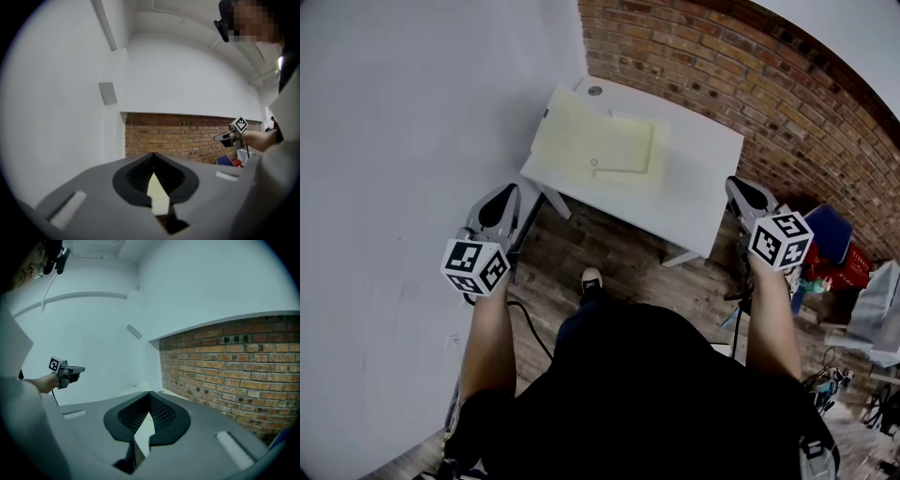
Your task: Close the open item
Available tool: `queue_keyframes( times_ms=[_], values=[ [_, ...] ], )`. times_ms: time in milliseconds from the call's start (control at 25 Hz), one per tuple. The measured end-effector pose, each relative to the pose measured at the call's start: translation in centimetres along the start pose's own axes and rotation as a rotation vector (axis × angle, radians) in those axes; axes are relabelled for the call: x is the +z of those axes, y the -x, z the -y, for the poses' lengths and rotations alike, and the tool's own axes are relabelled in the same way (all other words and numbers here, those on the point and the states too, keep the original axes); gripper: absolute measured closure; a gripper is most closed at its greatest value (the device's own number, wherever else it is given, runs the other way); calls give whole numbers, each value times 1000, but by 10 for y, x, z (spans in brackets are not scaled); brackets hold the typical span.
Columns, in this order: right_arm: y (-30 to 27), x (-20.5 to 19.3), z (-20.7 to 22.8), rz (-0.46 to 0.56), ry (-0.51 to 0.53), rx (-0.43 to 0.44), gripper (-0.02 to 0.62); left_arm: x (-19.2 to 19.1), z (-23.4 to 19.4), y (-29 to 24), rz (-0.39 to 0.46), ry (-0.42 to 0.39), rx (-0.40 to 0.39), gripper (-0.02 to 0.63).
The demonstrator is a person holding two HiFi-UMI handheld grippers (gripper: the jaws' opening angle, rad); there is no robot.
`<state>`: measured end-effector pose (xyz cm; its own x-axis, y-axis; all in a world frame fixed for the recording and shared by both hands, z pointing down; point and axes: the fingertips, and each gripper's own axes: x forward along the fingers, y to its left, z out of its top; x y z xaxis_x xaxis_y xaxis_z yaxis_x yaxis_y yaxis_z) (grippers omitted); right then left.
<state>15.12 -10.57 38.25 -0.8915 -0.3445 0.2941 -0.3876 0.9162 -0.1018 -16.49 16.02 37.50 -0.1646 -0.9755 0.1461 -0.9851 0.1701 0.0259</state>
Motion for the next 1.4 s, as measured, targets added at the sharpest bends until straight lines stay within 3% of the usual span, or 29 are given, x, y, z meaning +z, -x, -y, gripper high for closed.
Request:
queue_keyframes(
  times_ms=[1400],
  values=[
    [-80,5,25,-36,-5,-7,595,-24,-54,-74,-79,35,-19,603]
  ],
)
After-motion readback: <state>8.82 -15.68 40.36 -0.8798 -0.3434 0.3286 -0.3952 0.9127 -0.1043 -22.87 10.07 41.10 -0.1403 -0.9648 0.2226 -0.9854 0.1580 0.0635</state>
